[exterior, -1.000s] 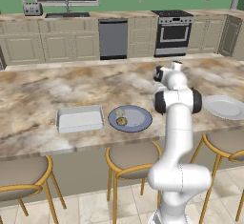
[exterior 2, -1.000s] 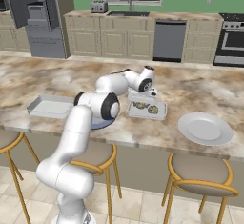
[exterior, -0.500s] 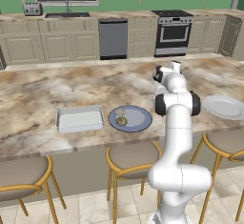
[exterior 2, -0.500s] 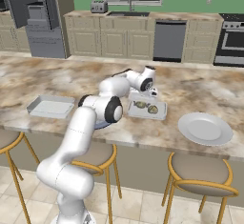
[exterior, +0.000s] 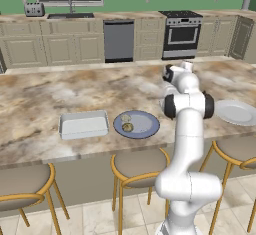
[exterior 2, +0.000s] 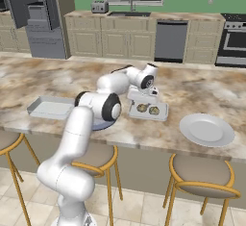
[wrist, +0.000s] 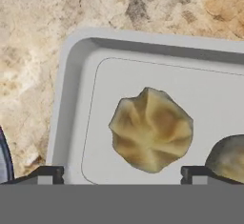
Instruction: Place two dumplings into each of the tupperware containers and then place the containers in the fridge.
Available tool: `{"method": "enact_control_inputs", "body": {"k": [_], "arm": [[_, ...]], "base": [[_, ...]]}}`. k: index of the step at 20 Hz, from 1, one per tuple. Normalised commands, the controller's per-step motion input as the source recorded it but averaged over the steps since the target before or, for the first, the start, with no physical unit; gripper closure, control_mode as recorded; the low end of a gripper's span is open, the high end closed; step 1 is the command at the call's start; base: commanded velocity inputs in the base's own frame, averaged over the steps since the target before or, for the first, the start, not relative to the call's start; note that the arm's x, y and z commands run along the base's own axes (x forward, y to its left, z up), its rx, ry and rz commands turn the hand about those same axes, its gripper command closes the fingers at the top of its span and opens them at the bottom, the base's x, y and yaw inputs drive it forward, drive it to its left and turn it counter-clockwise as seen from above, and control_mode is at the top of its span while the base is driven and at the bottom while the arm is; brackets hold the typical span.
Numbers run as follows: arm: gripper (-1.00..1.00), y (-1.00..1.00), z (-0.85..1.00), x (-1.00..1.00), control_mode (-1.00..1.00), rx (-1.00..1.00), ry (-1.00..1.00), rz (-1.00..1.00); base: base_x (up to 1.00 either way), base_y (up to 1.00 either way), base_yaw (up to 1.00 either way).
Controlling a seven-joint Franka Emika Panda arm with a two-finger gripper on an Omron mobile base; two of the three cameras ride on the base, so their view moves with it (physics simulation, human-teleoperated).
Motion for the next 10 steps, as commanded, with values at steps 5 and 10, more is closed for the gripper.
{"method": "enact_control_inputs", "body": {"k": [5,10], "arm": [[-1.0,0.52,0.0,-0.22,-1.0,0.0,-0.05,0.0],[-1.0,0.34,-0.16,-0.21,-1.0,-0.04,-0.06,0.0]], "base": [[0.0,0.0,0.0],[0.0,0.0,0.0]]}}
